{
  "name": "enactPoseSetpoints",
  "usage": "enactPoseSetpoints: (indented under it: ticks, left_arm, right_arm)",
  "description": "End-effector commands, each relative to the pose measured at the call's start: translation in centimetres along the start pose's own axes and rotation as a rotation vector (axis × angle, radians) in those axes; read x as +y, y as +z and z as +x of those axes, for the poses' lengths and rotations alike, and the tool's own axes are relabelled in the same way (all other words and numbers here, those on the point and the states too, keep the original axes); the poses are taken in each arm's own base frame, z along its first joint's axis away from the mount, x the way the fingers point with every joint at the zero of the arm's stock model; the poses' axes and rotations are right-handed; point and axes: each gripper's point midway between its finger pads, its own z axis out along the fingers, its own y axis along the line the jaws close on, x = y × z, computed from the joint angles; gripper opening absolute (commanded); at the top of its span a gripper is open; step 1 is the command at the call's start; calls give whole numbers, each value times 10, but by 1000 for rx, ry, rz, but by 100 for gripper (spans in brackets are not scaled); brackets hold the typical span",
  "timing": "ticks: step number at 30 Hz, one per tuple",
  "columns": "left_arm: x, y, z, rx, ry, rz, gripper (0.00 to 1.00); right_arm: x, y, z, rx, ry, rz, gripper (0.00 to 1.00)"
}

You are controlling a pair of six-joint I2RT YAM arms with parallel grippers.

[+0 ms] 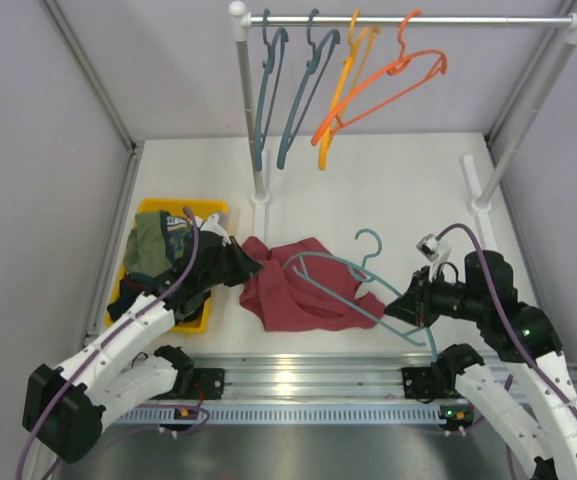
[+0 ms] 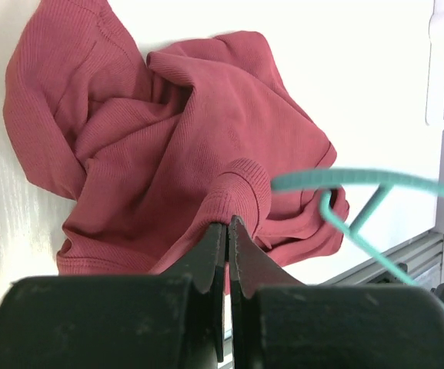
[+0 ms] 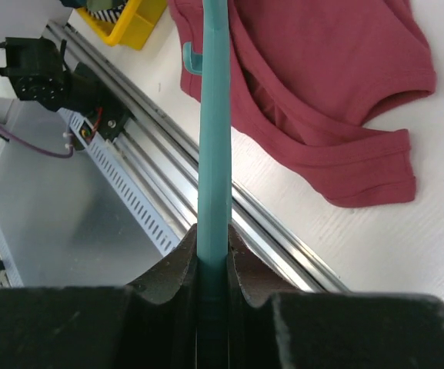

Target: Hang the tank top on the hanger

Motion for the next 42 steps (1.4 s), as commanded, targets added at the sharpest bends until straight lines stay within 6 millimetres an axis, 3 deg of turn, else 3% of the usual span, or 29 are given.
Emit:
enactPoseSetpoints:
  ticks: [1,7,25,30,35,42]
  left_arm:
    - [-17,-2,-12,-44,-6,94,0]
    - [-16,-6,-17,-59,-2,95,0]
    - [-16,-6,-20,-58,23,126,0]
    - [-32,-11,-16,-27,65,213,0]
    - [-47,-17,-10,20,108,296,0]
    - [-70,-38,-13,20,146,394,0]
  right_arm:
    - [16,2,-3,-30,-62,-102,0]
    - [10,5,9,-31,-29,-96,0]
    - [34,-6,22,17,-42,-216,0]
    - [26,2,22,25,-36,-189,0]
    - [18,13,9,-3,-45,-163,0]
    - [11,26,-4,-18,-68,-126,0]
